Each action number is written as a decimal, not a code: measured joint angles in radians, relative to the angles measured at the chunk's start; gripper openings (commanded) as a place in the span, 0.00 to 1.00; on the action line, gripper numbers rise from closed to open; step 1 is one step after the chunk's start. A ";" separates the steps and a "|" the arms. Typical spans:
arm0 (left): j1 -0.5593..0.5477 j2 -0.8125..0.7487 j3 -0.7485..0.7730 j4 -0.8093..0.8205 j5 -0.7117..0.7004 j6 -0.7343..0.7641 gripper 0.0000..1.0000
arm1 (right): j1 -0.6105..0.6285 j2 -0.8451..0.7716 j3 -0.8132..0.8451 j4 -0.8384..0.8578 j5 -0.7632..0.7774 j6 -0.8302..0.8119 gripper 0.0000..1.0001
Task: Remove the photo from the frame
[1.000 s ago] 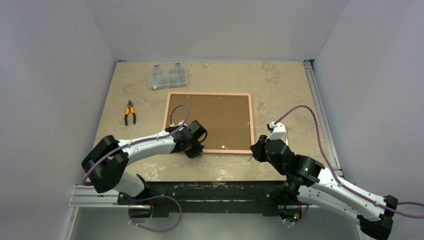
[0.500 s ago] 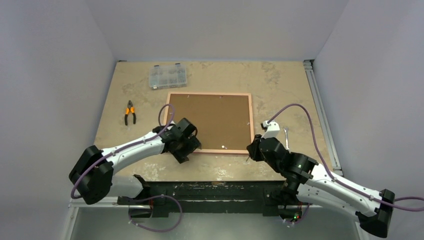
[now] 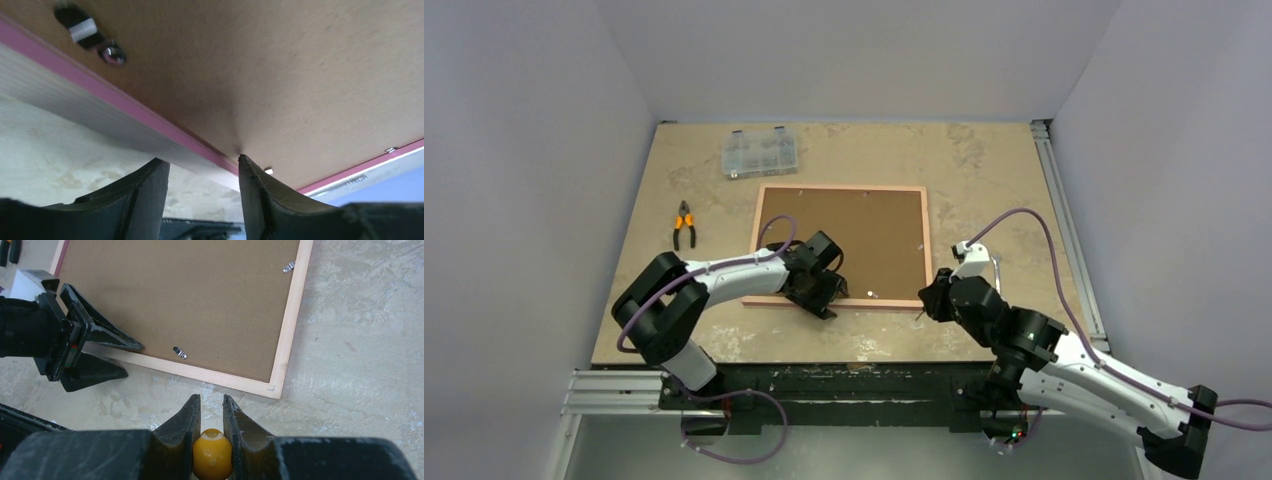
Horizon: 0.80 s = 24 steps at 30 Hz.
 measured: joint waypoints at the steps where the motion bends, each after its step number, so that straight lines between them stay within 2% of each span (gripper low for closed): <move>1: -0.003 0.013 0.001 0.000 0.009 -0.018 0.49 | 0.000 -0.004 0.000 0.000 0.000 0.000 0.00; 4: -0.010 0.023 0.002 0.010 0.027 -0.048 0.46 | 0.000 -0.013 0.000 -0.001 0.000 0.000 0.00; 7: -0.010 0.029 0.002 0.012 0.034 -0.063 0.29 | 0.000 -0.014 0.000 -0.001 0.000 0.000 0.00; 12: -0.013 0.037 0.014 0.006 -0.006 -0.050 0.14 | 0.000 -0.005 0.000 0.000 0.000 0.000 0.00; 17: -0.014 0.031 0.026 -0.003 -0.101 0.095 0.01 | 0.000 0.010 0.000 0.000 0.000 0.000 0.00; 24: -0.014 -0.040 -0.034 0.032 -0.201 0.375 0.00 | 0.000 0.048 0.000 0.010 -0.001 0.000 0.00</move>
